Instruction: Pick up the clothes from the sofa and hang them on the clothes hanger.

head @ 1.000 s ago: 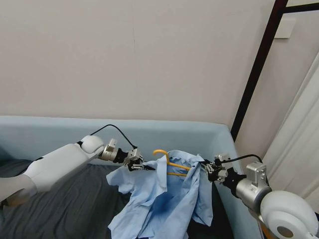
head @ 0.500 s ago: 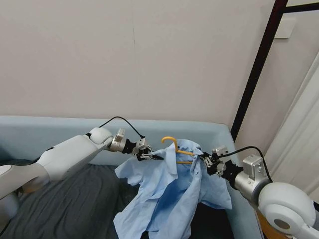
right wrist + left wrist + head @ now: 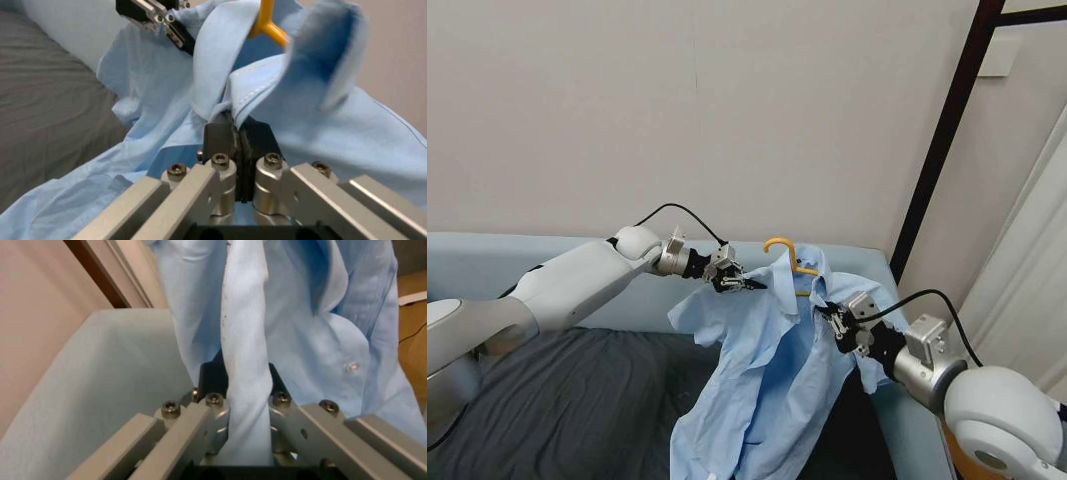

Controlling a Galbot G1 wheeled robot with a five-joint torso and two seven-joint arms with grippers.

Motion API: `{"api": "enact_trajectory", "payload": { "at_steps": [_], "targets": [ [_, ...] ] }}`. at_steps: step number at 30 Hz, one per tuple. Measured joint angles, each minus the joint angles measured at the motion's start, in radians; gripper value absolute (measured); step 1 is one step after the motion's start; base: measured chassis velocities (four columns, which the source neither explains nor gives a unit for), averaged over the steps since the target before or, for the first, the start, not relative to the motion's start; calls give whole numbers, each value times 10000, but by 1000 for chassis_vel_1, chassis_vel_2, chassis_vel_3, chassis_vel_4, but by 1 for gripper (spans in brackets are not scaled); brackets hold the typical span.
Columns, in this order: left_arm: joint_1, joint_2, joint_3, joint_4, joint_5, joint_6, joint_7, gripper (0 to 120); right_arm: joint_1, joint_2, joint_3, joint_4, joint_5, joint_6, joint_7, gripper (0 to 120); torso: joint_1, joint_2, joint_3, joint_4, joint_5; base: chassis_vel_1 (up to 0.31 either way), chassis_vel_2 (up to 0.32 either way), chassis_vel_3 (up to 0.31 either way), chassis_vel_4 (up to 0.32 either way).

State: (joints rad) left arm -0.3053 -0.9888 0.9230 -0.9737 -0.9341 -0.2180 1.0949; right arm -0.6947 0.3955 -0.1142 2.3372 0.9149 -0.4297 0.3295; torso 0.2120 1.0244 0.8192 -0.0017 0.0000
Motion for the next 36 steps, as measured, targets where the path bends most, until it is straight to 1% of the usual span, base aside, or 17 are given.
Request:
{"api": "enact_trajectory", "payload": {
  "at_steps": [2,4,5,7,9,13,19,24,25,26,27,30,31,32,33,34,36],
  "targets": [
    [-145,54,72,-252,-152,111,-100,1,200,-2,-32,-69,-217,85,-9,0,0,0,0,2,-1,0,0,0,0],
    [-271,25,112,-353,-222,167,-198,1,750,46,-247,-213,-32,-6,42,0,0,0,0,3,-1,0,0,0,0],
    [-271,25,112,-353,-222,167,-198,1,750,46,-247,-213,-32,-6,42,0,0,0,0,3,-1,0,0,0,0],
    [-429,-44,192,-385,-336,233,-284,1,1511,85,-665,-395,396,-152,163,0,0,0,0,3,-2,0,0,0,0],
    [-549,-109,239,-354,-383,253,-310,1,2040,71,-1095,-503,506,-186,146,0,1,0,1,4,-1,0,0,0,0],
    [-645,-208,267,-279,-408,268,-337,1,2116,80,-1416,-313,400,-189,83,0,0,0,0,3,-1,0,0,0,0],
    [-667,-349,256,-122,-408,267,-351,1,1662,-1,-1591,-117,-716,-171,-375,0,-1,0,0,1,-1,0,0,0,0],
    [-596,-371,156,-104,-401,238,-352,1,1548,-13,-1517,-304,-719,-237,-244,0,0,0,1,2,0,0,0,0,0],
    [-557,-372,114,-69,-381,218,-351,1,1475,-55,-1405,-313,-583,-310,-220,1,0,0,0,3,0,0,0,0,0],
    [-512,-381,64,-13,-342,198,-352,1,1388,-101,-1323,-288,-530,-344,-197,7,-1,0,0,3,0,0,0,0,0],
    [-512,-381,64,-13,-342,198,-352,1,1388,-101,-1323,-288,-530,-344,-197,7,-1,0,0,3,0,0,0,0,0],
    [-327,-439,-128,245,-208,127,-399,1,985,-251,-1089,23,-510,-437,-63,20,-1,0,0,1,-1,0,0,0,0],
    [-285,-444,-175,316,-177,110,-415,1,848,-274,-1036,113,-531,-513,48,23,-1,0,0,1,-2,0,0,0,0],
    [-285,-444,-175,316,-177,110,-415,1,848,-274,-1036,113,-531,-513,48,23,-1,0,0,1,-2,0,0,0,0],
    [-247,-444,-228,377,-114,83,-440,1,665,-296,-971,167,-616,-644,186,30,-1,0,0,2,-1,0,0,0,0],
    [-222,-439,-268,397,-66,72,-467,1,511,-316,-872,171,-705,-730,285,33,0,1,0,3,-1,0,0,0,0],
    [-176,-377,-365,374,28,62,-572,1,-126,-386,-250,186,-701,-872,525,41,0,0,1,4,0,0,0,0,0]
  ]
}}
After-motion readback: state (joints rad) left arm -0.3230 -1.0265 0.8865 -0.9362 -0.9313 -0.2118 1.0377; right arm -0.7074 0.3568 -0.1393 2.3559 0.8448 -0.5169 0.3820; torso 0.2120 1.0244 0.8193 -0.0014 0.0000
